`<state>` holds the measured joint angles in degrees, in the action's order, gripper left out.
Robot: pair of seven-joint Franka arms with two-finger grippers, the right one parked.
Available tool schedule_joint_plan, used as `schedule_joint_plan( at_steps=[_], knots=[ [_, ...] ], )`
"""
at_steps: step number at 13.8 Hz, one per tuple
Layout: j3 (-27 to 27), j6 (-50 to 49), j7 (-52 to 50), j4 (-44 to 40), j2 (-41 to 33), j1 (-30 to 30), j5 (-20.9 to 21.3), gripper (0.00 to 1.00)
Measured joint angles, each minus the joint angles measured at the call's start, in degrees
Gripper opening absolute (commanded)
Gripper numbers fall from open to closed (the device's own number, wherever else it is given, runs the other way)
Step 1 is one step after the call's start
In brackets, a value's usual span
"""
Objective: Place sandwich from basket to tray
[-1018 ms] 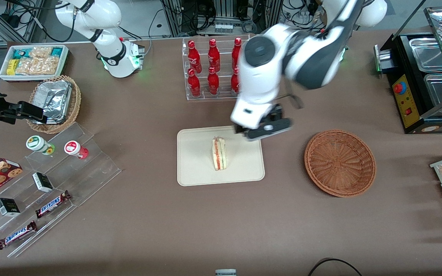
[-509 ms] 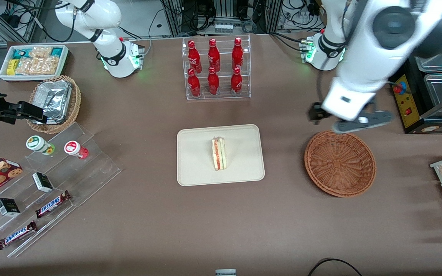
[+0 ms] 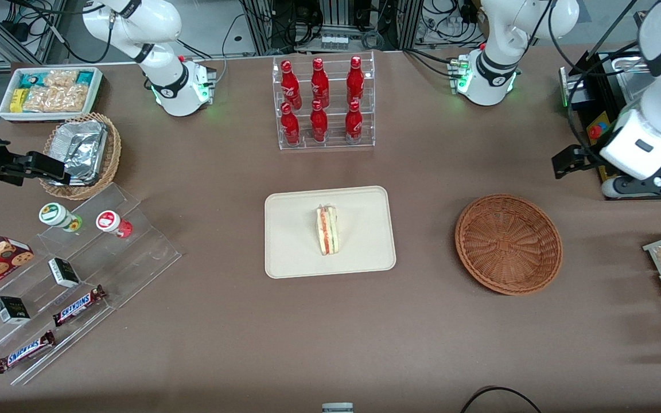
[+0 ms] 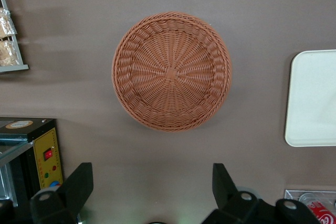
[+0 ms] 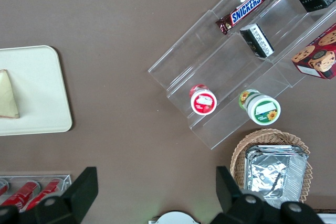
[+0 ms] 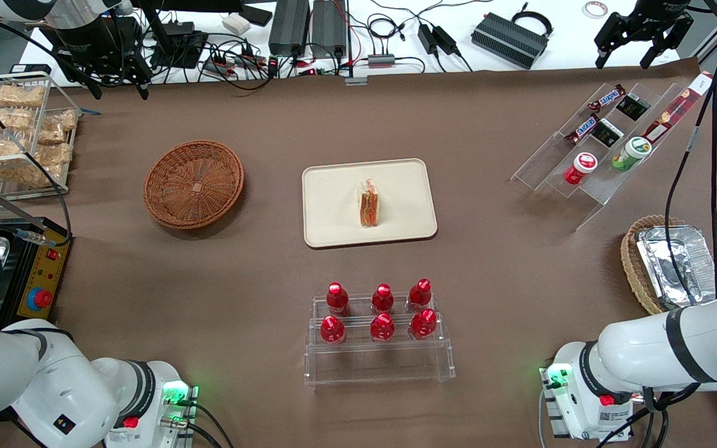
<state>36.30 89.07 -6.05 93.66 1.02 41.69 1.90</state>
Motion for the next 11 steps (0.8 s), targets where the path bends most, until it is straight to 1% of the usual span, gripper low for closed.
schedule_joint_plan(
  at_steps=[3, 5, 6, 7, 10, 11],
  knots=[
    [-0.54, 0.05, 0.00, -0.23, 0.23, 0.83, -0.69, 1.00],
    [-0.86, 0.06, -0.04, -1.19, 0.41, 0.81, -2.99, 1.00],
    [-1.74, 0.06, -0.04, -1.91, 0.56, -0.23, -3.66, 1.00],
    [-5.26, 0.04, -0.01, -2.49, 0.64, -3.63, -4.02, 1.00],
    [-23.64, 0.03, -0.02, -2.87, 0.87, -19.97, -3.81, 1.00],
    [-28.87, 0.03, -0.02, -2.88, 0.97, -25.08, -3.65, 1.00]
  ],
)
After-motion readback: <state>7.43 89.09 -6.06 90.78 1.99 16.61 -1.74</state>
